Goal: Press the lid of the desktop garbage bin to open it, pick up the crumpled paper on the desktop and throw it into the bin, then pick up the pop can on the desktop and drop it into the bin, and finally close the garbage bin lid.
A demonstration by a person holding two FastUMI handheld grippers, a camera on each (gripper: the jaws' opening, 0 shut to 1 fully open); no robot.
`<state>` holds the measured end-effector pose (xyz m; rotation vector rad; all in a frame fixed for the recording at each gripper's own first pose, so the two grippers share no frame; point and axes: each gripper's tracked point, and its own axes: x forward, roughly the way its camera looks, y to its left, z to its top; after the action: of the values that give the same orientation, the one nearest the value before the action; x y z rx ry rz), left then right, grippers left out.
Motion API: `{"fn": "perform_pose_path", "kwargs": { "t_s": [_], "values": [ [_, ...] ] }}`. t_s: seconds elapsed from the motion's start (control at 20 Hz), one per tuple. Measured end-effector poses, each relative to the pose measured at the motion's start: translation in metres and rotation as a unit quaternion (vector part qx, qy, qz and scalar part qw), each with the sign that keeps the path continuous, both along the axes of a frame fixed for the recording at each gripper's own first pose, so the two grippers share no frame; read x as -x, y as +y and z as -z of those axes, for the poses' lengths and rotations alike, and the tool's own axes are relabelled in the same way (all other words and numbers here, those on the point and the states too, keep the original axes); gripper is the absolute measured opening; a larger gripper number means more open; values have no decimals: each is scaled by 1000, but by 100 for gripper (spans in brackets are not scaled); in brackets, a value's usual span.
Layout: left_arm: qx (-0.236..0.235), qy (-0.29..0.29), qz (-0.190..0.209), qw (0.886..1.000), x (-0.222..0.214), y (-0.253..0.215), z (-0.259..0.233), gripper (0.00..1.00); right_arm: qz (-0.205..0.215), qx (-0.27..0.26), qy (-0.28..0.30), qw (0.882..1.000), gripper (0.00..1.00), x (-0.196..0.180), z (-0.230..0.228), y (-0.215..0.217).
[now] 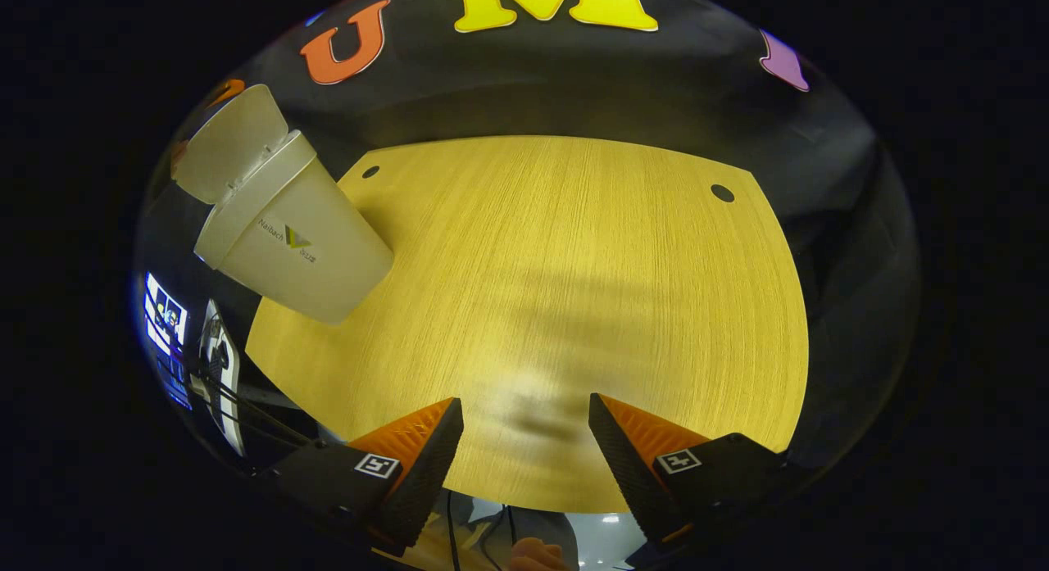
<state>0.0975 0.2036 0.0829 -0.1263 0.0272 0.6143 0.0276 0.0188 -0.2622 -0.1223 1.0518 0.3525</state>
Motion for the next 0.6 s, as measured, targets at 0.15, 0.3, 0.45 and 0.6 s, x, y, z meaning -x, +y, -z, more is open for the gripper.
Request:
{"fn": "perform_pose_path", "kwargs": {
  "t_s": [0.15,0.3,0.45,0.6],
  "values": [
    [-2,11,-5,1000,4,-23,24,99,-5,0,2,1000,97,-3,4,-17],
    [-4,24,-10,1000,6,-38,50,100,-10,3,1,1000,94,-8,5,-34],
    [4,29,-17,999,8,-47,71,99,-21,0,-1,1000,97,-13,5,-44],
    [29,32,-24,999,10,-51,91,100,-37,2,1,999,97,-17,10,-48]
  ]
}}
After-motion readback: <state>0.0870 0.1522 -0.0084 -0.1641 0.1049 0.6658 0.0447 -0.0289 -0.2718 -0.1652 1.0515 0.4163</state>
